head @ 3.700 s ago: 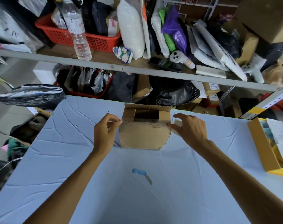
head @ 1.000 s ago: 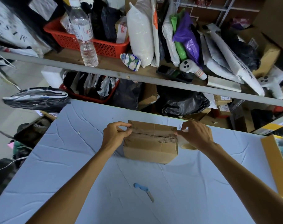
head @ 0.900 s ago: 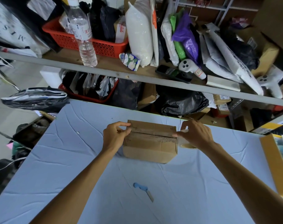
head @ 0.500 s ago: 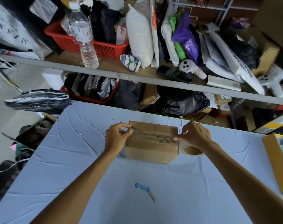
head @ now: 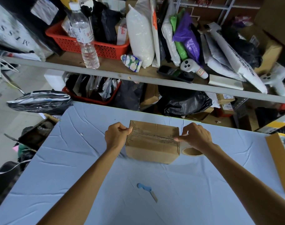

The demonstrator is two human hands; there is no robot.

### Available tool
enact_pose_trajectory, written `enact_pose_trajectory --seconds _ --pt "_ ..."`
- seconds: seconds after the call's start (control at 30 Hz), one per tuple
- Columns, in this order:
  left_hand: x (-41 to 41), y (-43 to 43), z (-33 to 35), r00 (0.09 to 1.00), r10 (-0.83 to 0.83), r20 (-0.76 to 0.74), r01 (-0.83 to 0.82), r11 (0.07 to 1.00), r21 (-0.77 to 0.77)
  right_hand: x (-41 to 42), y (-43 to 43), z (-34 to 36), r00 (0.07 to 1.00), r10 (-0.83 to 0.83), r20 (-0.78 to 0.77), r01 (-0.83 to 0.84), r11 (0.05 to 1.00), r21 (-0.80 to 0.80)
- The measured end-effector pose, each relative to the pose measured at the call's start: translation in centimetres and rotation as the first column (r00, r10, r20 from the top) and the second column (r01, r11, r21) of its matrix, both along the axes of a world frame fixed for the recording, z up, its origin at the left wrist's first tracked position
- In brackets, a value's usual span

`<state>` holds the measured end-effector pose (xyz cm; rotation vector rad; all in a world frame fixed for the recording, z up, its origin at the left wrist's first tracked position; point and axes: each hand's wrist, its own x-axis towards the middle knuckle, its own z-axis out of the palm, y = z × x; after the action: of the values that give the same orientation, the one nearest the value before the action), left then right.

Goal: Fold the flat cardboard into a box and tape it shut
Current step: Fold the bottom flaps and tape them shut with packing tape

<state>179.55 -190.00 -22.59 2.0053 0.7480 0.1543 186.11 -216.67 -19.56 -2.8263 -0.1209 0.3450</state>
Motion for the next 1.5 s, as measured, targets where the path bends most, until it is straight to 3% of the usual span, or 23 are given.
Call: enact_pose_trajectory --seconds 0.1,0.17,0.27,0.33,0.4,0.5,0.57,0.63,0.67,0.7,0.73,0.77,0.8,0.83,0.93,1.13,1.33,1.5 --pt "0.0 -0.2 -0.1 0.998 -0.012 0.056 0.007 0.996 0.091 -0.1 0.0 -0.1 1.000 0.019 0.007 -0.019 1.000 0.009" --pt "-0.2 0.2 -0.6 0.998 -0.001 0.068 -0.003 0.998 0.060 -0.2 -0.1 -0.1 1.000 0.026 0.008 -0.026 1.000 0.009" --pt "-0.2 0.8 -1.3 1.000 -0.012 0.021 0.013 0.998 -0.068 -0.2 -0.1 -0.2 0.999 0.038 0.020 -0.038 0.999 0.003" --pt "0.1 1.0 -1.3 0.999 0.026 -0.024 -0.031 0.970 -0.241 -0.2 -0.2 -0.3 0.999 0.044 0.025 -0.045 0.999 0.012" --pt "0.6 1.1 -1.2 0.990 0.096 -0.104 -0.132 0.889 -0.438 -0.3 -0.3 -0.4 0.998 0.050 0.024 -0.051 0.998 0.027" --pt "1.2 1.5 -1.1 0.969 0.072 -0.237 -0.221 0.682 -0.697 -0.3 -0.3 -0.6 0.998 0.064 0.020 -0.065 0.997 0.040" --pt "1.0 1.7 -1.1 0.964 0.003 -0.266 -0.220 0.568 -0.793 -0.4 -0.4 -0.7 0.998 0.063 0.019 -0.064 0.997 0.044" --pt "0.9 1.7 -1.2 0.961 -0.018 -0.275 -0.221 0.544 -0.809 -0.4 -0.3 -0.7 0.998 0.061 0.019 -0.062 0.997 0.046" --pt "0.9 1.5 -1.2 0.963 -0.009 -0.268 -0.217 0.565 -0.796 -0.4 -0.3 -0.6 0.998 0.064 0.018 -0.064 0.997 0.044" --pt "0.9 1.3 -1.3 0.969 0.030 -0.244 -0.205 0.646 -0.735 -0.4 -0.2 -0.7 0.998 0.067 0.017 -0.068 0.997 0.043" --pt "0.9 1.1 -1.5 0.977 0.081 -0.199 -0.185 0.789 -0.586 -0.4 -0.3 -0.7 0.998 0.067 0.017 -0.068 0.997 0.043" --pt "0.9 0.8 -1.3 0.986 0.117 -0.117 -0.150 0.928 -0.342 -0.4 -0.2 -0.7 0.998 0.061 0.020 -0.062 0.997 0.040" --pt "0.7 0.5 -1.0 0.994 0.105 -0.016 -0.107 0.986 -0.125 -0.3 -0.2 -0.7 0.998 0.051 0.025 -0.052 0.998 0.036" --pt "0.5 0.2 -0.6 0.996 0.066 0.057 -0.066 0.998 -0.009 -0.3 -0.2 -0.7 0.999 0.041 0.030 -0.042 0.999 0.030" --pt "-0.2 0.0 0.0 0.992 -0.035 0.123 0.023 0.995 0.097 -0.4 -0.1 -0.9 0.999 0.031 0.036 -0.032 0.999 0.031" --pt "-0.6 -1.2 1.1 0.993 -0.118 0.009 0.107 0.924 0.368 -0.6 -0.1 -1.1 0.998 0.009 0.055 -0.009 1.000 0.001" --pt "-0.3 -1.1 2.1 0.972 -0.199 -0.125 0.230 0.915 0.331 -0.9 0.2 -0.9 0.999 -0.014 0.043 0.013 1.000 0.016" --pt "0.5 -3.4 2.3 0.948 -0.242 -0.207 0.313 0.829 0.463 -1.0 0.4 -0.9 0.996 -0.051 0.078 0.049 0.999 0.020"
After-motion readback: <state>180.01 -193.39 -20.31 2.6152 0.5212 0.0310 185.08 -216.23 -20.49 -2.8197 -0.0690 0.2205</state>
